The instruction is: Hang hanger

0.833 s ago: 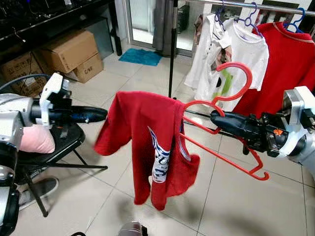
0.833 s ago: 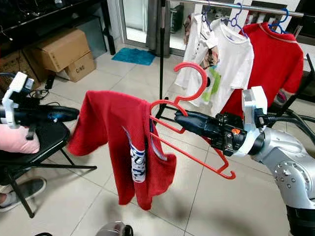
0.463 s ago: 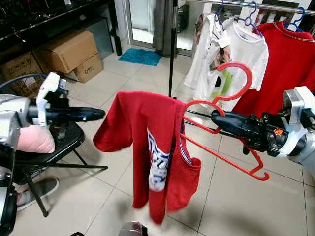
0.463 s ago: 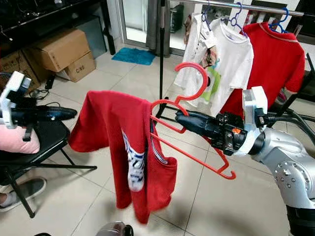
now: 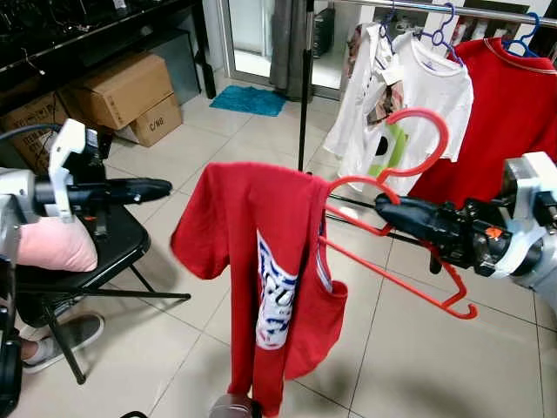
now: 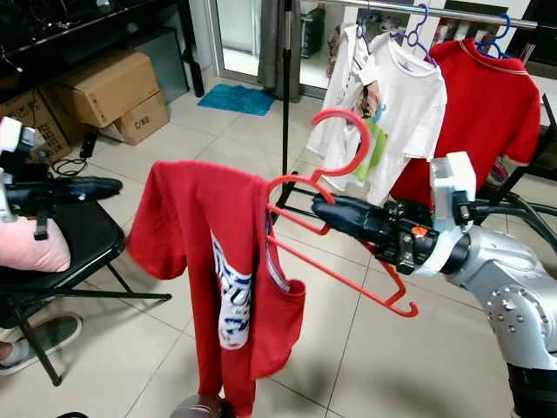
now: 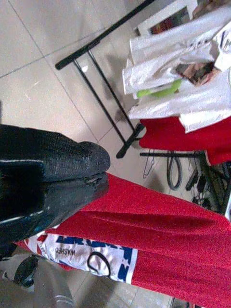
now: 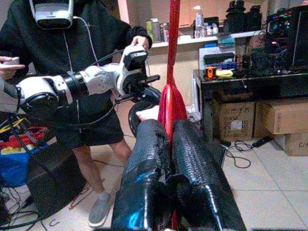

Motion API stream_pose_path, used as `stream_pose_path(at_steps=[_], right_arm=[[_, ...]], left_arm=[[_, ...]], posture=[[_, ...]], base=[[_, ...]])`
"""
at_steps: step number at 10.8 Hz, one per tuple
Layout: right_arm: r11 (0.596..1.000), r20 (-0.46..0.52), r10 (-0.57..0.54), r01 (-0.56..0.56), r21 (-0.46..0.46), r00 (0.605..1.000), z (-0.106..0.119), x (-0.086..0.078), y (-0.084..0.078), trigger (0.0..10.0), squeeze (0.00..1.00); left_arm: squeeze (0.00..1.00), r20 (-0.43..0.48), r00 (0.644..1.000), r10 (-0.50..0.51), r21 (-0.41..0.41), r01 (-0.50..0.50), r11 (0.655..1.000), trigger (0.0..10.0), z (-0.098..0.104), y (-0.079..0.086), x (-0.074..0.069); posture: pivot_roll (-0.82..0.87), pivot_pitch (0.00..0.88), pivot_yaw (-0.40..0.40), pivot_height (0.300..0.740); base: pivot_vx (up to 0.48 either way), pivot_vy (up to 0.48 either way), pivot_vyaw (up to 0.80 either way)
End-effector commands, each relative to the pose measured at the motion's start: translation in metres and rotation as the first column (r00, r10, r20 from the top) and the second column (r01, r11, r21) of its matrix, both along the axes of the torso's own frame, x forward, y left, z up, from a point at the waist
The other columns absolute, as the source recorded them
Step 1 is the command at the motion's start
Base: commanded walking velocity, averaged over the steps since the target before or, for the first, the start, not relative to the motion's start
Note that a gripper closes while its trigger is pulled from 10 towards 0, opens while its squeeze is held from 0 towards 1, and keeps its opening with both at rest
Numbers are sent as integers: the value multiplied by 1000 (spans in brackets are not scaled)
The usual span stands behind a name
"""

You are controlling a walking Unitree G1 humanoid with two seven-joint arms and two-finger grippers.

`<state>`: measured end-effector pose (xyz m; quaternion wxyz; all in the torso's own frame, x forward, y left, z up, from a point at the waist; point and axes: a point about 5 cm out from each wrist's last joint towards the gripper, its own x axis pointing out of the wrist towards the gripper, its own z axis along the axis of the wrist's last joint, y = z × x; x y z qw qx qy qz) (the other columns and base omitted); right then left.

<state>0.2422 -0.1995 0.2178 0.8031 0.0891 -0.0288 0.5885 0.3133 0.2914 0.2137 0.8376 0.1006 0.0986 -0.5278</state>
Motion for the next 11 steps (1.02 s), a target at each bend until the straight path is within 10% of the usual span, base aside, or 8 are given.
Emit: stream_pose_path(at_steps=[1,3,4,5,6,11], right_arm=[[1000,40,-14,13,16,999,7,0,-4,10000,0],[1000,40,-15,15,17,999,7,0,-4,10000,0],[1000,41,-17,16,18,999,6,0,-4,10000,0],[1000,42,-18,17,24,999,7,-1,-3,10000,0],[1000,37,-13,12,29,999,4,-3,0,10000,0],[997,12,77,-77,-2,997,-4,-1,9,10000,0]], left_arm=[[0,4,999,35,22,-35,999,0,2,8,-3],[0,34,997,73,28,-74,997,0,2,10,-3],[0,48,996,80,33,-82,996,3647,0,6,-1],[0,31,998,55,4,-55,998,10000,-3,-3,1],[1000,8,1000,3,-36,-3,999,10000,-4,-16,3],[1000,-34,994,-101,7,101,995,10000,7,-25,3]], posture=[[28,0,80,740],[30,0,78,740],[30,0,78,740],[27,0,86,740],[17,0,102,740],[22,0,109,740]], base=[[0,0,0],[0,0,0],[0,0,0],[0,0,0],[0,0,0],[0,0,0]])
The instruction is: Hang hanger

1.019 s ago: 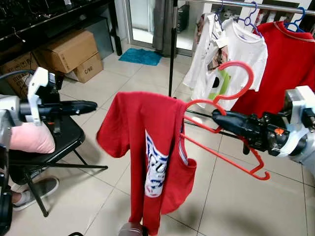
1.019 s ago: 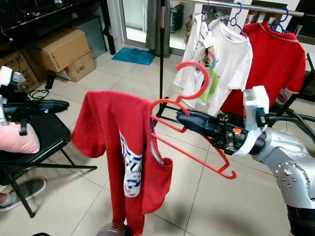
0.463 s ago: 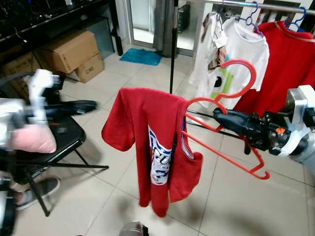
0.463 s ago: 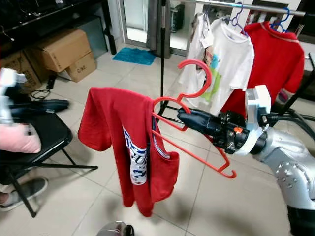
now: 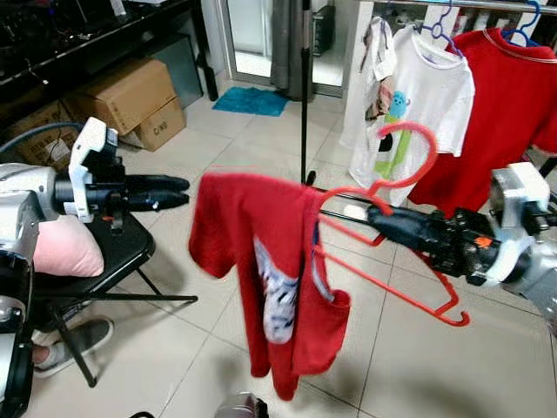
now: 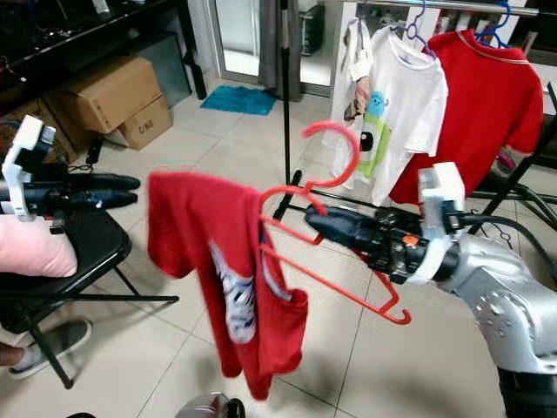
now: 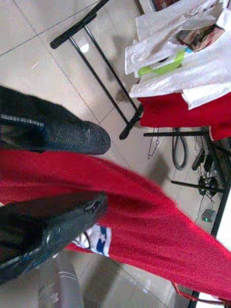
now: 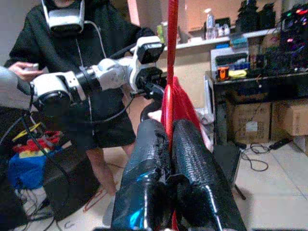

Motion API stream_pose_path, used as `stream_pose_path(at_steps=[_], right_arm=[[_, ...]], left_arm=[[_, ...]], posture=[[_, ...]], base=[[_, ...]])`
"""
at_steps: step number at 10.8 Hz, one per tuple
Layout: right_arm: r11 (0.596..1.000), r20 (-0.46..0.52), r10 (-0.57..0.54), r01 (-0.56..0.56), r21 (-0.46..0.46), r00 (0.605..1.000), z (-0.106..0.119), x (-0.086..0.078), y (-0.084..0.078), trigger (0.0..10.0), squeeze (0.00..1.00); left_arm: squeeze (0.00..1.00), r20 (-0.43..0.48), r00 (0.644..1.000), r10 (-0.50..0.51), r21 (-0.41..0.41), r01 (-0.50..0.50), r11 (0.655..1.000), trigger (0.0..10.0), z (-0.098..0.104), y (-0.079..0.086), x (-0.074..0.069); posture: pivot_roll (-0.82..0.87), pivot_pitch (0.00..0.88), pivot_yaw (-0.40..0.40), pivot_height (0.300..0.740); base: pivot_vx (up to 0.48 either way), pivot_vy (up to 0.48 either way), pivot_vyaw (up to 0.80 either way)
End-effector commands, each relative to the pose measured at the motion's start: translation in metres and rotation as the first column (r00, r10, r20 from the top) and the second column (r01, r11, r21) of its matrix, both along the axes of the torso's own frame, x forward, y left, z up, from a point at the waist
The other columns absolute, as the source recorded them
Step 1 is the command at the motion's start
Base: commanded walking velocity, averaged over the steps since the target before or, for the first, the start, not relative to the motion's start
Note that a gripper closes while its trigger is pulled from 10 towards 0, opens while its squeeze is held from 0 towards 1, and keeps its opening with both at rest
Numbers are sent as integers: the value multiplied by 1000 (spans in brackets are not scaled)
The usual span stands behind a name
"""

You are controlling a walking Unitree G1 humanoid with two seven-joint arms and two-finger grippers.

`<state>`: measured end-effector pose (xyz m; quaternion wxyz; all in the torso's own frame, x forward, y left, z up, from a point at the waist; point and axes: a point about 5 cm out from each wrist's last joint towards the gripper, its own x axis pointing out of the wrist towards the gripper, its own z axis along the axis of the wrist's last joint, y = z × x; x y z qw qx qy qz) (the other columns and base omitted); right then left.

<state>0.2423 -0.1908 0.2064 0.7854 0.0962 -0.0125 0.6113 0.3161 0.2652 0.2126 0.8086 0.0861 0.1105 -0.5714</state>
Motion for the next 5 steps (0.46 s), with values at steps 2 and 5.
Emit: stream_pose_path(at_steps=[2,5], right_arm=[[998,61,55,-53,-39,997,11,3,7,10000,0],[993,73,107,-103,-51,992,19,8,8,10000,0]], left_arm=[[596,10,1000,12,36,-12,999,10000,2,4,1],[0,-83,994,-69,-11,69,998,0,-18,3,-15]], posture=[[9,0,105,740],[21,0,70,740]], base=[[0,0,0],[0,0,0]])
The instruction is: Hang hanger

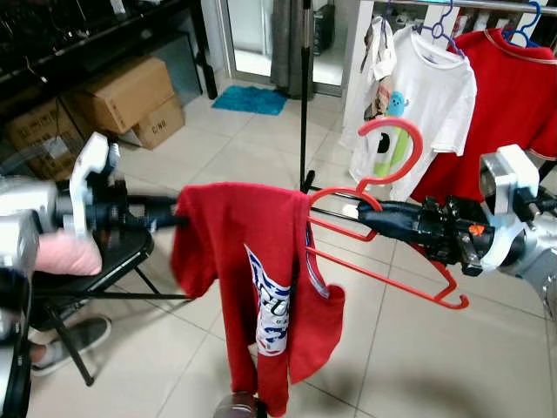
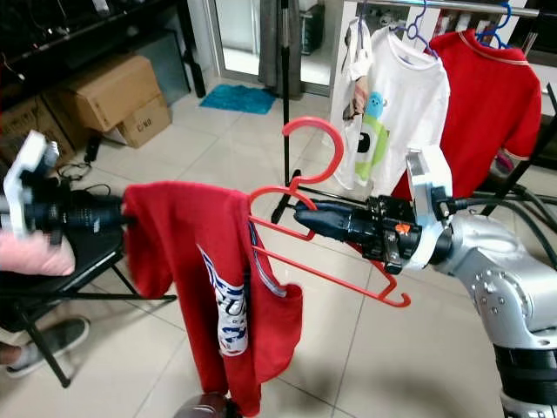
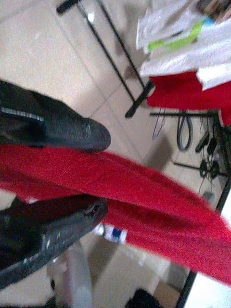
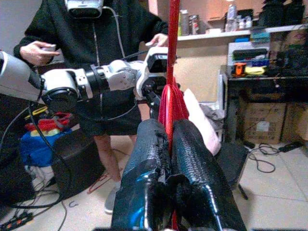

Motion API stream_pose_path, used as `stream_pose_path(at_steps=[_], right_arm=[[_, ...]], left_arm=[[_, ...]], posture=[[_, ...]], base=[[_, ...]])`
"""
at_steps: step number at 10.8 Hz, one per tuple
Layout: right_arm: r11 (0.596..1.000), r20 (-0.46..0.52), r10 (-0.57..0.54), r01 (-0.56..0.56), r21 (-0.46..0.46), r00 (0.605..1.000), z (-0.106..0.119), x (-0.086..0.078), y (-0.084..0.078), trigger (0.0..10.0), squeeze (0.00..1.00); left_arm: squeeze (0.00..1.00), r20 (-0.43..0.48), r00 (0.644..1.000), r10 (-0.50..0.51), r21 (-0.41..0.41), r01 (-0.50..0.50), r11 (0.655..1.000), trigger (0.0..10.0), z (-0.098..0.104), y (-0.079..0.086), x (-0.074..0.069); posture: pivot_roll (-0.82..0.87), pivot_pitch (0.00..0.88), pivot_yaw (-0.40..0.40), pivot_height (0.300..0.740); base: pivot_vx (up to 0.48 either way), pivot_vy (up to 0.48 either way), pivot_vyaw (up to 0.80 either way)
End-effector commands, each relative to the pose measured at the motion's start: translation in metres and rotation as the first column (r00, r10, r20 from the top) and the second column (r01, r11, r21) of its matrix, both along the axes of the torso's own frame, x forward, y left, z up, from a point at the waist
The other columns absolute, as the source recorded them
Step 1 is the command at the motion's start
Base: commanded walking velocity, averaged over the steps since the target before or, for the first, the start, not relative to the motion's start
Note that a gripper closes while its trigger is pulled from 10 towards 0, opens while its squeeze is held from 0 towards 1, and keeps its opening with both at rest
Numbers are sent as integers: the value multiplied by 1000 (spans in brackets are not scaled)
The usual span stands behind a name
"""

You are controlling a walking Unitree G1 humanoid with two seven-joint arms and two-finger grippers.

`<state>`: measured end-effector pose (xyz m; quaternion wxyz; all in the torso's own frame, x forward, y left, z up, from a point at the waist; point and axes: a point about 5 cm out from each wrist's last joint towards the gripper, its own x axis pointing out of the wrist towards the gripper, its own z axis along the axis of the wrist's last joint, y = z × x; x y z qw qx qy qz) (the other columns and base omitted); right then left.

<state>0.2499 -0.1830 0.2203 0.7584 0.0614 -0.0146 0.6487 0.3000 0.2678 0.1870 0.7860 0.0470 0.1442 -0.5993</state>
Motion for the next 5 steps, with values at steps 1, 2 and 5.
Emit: stream_pose_path(at_steps=[1,2,5], right_arm=[[1000,17,31,-31,-3,999,5,0,3,10000,0],[999,14,46,-46,-11,999,4,1,5,10000,0],[996,20,87,-86,-33,996,9,1,9,10000,0]], left_arm=[[0,5,999,-34,6,34,999,0,3,-3,-2],[0,3,999,-40,10,40,999,0,0,-5,0],[0,-9,998,-65,-8,65,998,0,2,-13,3]], posture=[[21,0,64,740],[20,0,60,740],[4,0,66,740]], base=[[0,0,0],[0,0,0],[0,0,0]])
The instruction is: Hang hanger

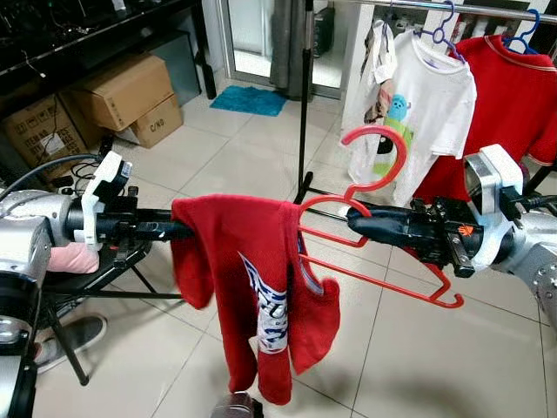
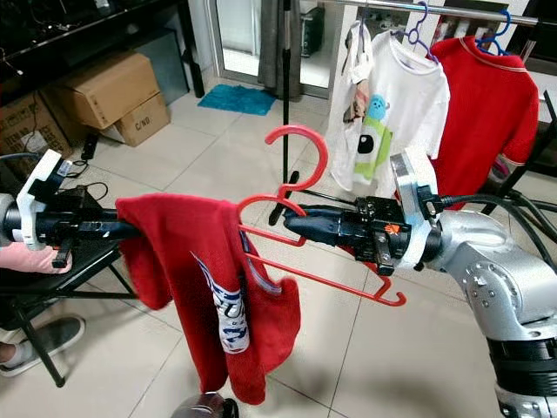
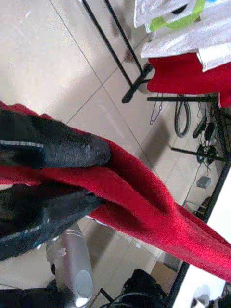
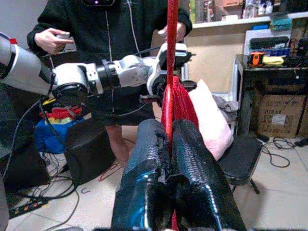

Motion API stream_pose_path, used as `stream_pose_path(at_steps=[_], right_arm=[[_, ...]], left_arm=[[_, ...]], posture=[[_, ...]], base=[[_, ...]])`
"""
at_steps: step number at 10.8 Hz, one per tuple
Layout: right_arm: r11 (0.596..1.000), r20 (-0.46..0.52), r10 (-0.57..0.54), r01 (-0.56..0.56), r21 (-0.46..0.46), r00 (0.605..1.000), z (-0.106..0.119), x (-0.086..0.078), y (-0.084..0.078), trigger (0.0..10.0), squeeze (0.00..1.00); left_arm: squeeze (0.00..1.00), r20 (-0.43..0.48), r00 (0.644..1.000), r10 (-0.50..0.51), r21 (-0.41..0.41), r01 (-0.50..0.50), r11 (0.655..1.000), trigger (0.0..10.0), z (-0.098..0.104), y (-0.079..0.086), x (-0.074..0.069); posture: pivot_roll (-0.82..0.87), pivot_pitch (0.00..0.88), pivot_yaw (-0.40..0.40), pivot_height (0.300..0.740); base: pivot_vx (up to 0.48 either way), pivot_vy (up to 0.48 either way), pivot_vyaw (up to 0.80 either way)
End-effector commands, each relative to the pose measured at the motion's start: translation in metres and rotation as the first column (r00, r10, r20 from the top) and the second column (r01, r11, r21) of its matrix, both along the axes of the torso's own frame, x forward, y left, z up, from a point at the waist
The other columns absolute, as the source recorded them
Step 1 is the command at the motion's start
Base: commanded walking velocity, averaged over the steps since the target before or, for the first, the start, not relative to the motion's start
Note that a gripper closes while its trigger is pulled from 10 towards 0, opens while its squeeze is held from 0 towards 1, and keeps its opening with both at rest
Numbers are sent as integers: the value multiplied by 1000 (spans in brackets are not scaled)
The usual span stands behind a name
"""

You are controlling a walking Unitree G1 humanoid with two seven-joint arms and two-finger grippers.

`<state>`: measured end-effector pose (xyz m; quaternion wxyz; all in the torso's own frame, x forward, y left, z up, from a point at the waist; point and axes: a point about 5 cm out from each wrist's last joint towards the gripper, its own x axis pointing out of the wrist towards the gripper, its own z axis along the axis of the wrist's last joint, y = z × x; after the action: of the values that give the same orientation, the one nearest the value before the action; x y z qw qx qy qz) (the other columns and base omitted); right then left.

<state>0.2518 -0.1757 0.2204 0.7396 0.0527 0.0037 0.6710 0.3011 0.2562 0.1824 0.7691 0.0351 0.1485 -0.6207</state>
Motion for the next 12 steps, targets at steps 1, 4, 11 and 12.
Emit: stream_pose_path(at_steps=[1,4,11,12], right_arm=[[999,34,32,-32,-1,999,8,-2,2,10000,0],[1000,30,23,-23,0,999,7,-3,3,10000,0],[1000,38,-15,15,14,999,5,0,1,10000,0],[1000,37,-19,18,16,999,4,0,1,10000,0]], left_arm=[[0,11,1000,-24,5,24,1000,0,7,-3,1],[0,-5,1000,-30,-2,30,1000,0,6,-1,-4],[0,25,998,63,-42,-62,997,0,13,11,-13],[0,36,995,94,-45,-92,995,0,16,16,-15]], posture=[[4,0,67,740],[5,0,83,740],[14,0,87,740],[17,0,85,740]], base=[[0,0,0],[0,0,0],[0,0,0],[0,0,0]])
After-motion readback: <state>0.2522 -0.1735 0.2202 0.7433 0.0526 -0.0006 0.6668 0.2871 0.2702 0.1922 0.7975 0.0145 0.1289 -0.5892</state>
